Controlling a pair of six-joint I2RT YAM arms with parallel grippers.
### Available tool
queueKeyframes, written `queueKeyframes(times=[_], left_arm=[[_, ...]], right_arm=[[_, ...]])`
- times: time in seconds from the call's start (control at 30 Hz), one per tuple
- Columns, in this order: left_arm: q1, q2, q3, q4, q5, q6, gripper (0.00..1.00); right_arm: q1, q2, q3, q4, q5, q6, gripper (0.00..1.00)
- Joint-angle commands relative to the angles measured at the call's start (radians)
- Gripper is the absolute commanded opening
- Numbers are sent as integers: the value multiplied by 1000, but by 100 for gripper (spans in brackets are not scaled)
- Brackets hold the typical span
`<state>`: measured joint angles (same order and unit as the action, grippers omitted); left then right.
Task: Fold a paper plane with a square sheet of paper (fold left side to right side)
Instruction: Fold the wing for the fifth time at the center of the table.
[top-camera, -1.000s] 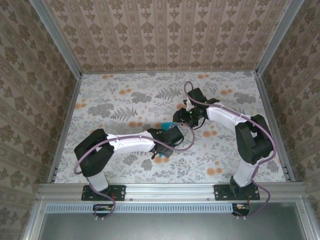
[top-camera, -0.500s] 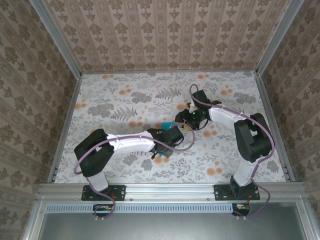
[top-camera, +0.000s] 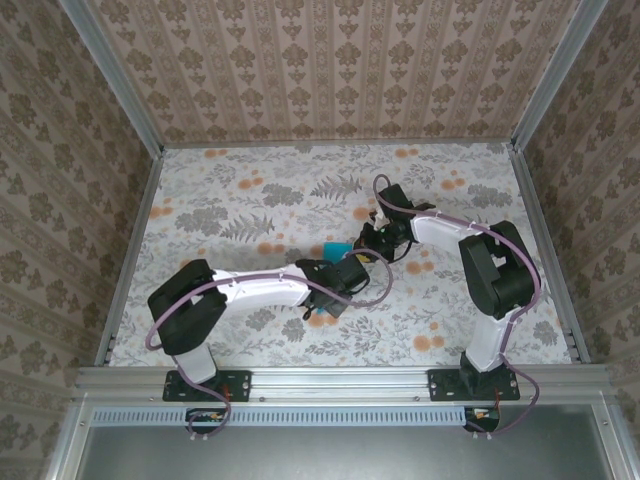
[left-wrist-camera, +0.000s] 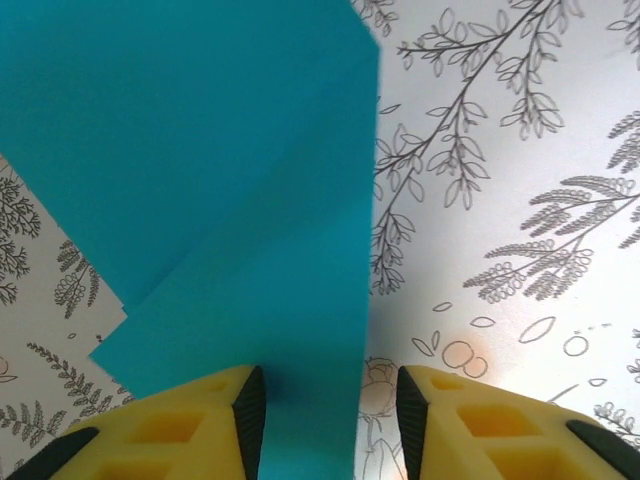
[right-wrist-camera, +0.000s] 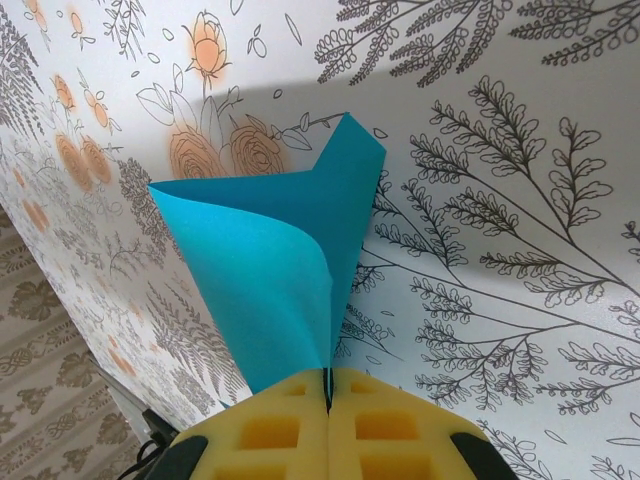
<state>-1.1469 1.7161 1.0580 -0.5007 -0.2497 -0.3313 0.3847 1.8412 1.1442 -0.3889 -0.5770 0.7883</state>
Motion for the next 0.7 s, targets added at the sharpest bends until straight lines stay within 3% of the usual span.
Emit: queueKeyframes(times=[0.0,0.3,0.67], left_arm=[[-26,-9,19,-46,-61,15,44],[-86,88,75,-155,-216,7,48],[-102,97,62,-164,-226,-26,41]], right_arm=[[5,1,22,-11,-14,3,0],[10,7,28,-16,-17,3,0],[11,18,39,-34,-6,-4,0]])
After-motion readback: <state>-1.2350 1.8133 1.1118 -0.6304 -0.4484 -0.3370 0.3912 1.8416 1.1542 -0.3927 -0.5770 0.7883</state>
